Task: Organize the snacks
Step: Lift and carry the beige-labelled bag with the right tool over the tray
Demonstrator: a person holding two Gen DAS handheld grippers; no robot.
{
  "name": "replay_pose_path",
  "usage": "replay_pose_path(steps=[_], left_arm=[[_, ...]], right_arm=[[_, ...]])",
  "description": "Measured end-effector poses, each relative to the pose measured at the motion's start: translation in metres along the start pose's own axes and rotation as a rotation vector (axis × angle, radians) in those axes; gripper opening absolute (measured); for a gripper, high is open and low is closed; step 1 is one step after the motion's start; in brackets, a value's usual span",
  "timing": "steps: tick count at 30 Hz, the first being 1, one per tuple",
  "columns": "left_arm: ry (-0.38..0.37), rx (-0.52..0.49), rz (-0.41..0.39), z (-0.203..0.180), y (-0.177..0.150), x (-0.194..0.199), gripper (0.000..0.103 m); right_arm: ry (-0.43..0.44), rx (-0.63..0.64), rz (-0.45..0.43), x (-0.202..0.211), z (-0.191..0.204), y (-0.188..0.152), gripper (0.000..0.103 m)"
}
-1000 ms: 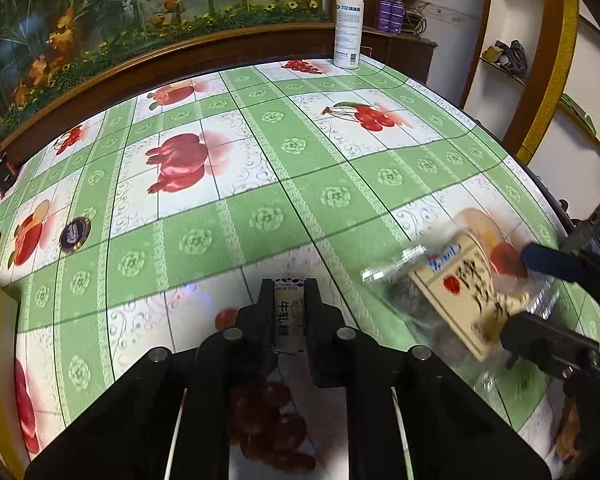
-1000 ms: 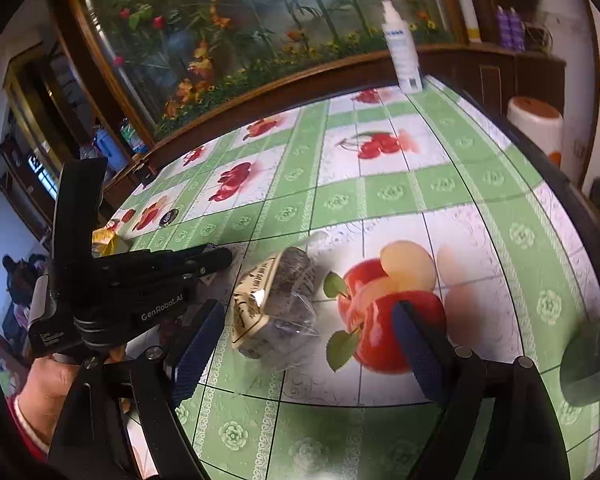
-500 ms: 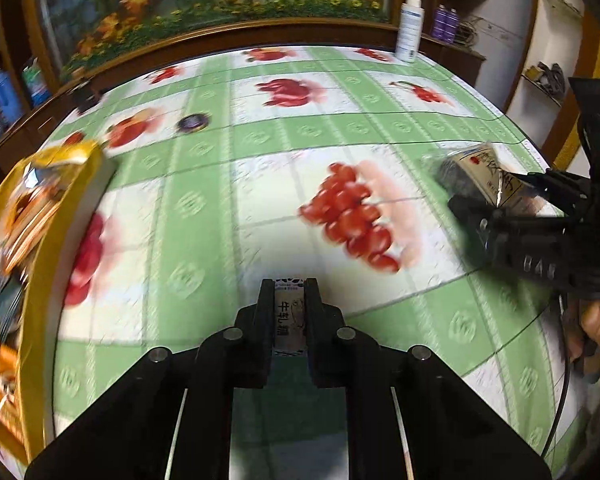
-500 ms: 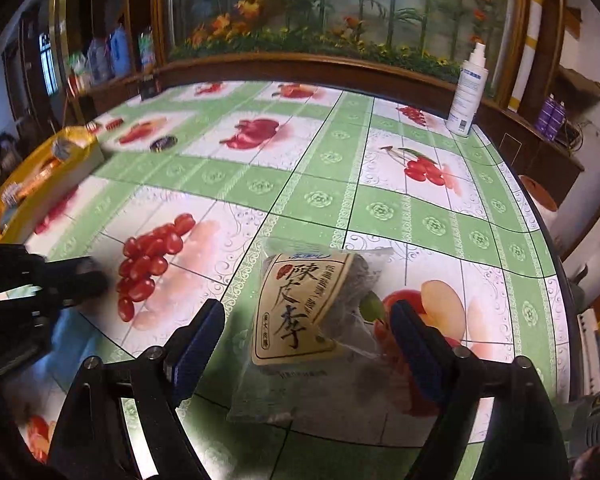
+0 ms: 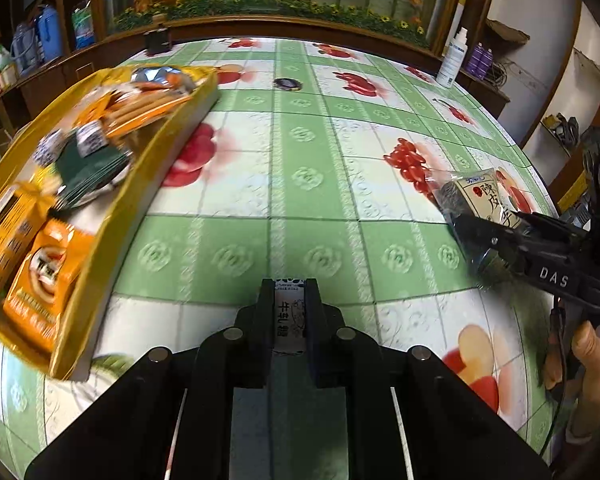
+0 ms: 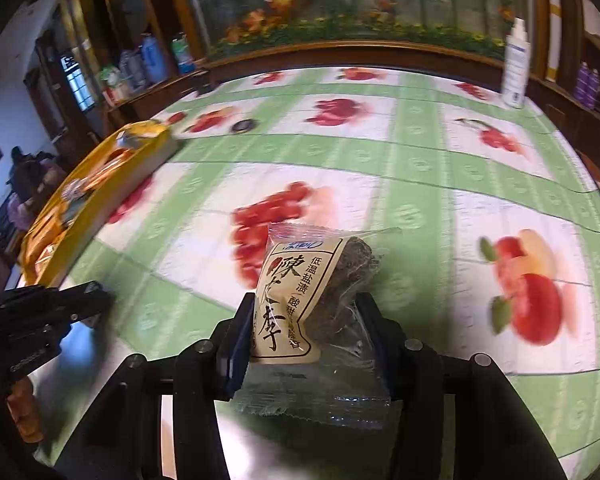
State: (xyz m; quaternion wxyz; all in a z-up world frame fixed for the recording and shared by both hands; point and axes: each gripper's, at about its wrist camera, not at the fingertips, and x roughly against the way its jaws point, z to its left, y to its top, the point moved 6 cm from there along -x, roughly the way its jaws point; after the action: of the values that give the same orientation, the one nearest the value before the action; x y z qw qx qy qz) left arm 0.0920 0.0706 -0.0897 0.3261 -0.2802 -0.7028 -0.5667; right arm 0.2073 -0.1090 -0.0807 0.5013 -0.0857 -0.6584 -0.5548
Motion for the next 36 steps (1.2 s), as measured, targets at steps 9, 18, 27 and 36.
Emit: replay_pose_path(steps=[9,18,27,36], left_arm=[[0.065,0.004,-0.009,0.026,-0.023,0.021,0.011],[0.102,0.007,-0.025,0.047,-0.034,0.037,0.011],[0.120,0.037,-0.053,0.071,-0.039,0.055,0.011],[0.144,0.090,-0.074,0.098,-0.040,0.070,0.011]], right_arm=[[0.108,-0.016,0.017,0.006,0.049,-0.015,0.049],[0.194,0.012,0.039,0.009,0.101,-0.030,0.048],[0.241,0.066,0.055,0.006,0.146,-0.030,0.048],[0.284,0.136,0.061,0.005,0.192,-0.022,0.048]])
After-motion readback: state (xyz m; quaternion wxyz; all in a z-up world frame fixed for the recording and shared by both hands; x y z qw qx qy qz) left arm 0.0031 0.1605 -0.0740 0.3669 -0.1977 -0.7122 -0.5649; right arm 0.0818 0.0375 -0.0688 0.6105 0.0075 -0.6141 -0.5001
